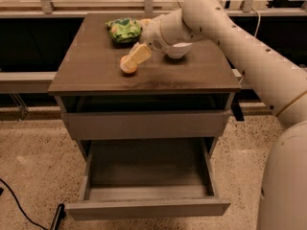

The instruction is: Place orange into middle drawer

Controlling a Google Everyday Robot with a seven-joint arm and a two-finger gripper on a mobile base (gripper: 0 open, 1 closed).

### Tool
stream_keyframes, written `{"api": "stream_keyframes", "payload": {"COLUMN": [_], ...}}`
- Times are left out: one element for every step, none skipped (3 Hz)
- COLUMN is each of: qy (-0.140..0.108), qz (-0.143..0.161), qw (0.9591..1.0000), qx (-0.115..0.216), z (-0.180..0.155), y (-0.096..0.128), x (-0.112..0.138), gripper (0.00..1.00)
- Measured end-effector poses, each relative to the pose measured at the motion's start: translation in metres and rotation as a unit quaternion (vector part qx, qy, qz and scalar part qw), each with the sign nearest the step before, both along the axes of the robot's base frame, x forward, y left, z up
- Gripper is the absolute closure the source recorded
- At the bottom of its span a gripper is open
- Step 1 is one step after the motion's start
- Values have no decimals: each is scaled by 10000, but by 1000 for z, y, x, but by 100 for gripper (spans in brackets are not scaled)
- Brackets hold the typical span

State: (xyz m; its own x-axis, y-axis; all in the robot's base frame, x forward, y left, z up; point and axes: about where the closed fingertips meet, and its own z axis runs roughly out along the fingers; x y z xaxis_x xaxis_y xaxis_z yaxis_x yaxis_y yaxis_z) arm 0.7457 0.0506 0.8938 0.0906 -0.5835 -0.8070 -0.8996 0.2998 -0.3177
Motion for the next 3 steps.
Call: {"api": "stream_keyframes", "payload": {"qy": [253,553,823], "qz": [-19,112,194], "qw": [9992,9977,9954], "qx": [303,378,443], "z": [-17,-35,-53], "y": [10,25,33], "x": [7,-1,-9], "gripper": [0,0,26]}}
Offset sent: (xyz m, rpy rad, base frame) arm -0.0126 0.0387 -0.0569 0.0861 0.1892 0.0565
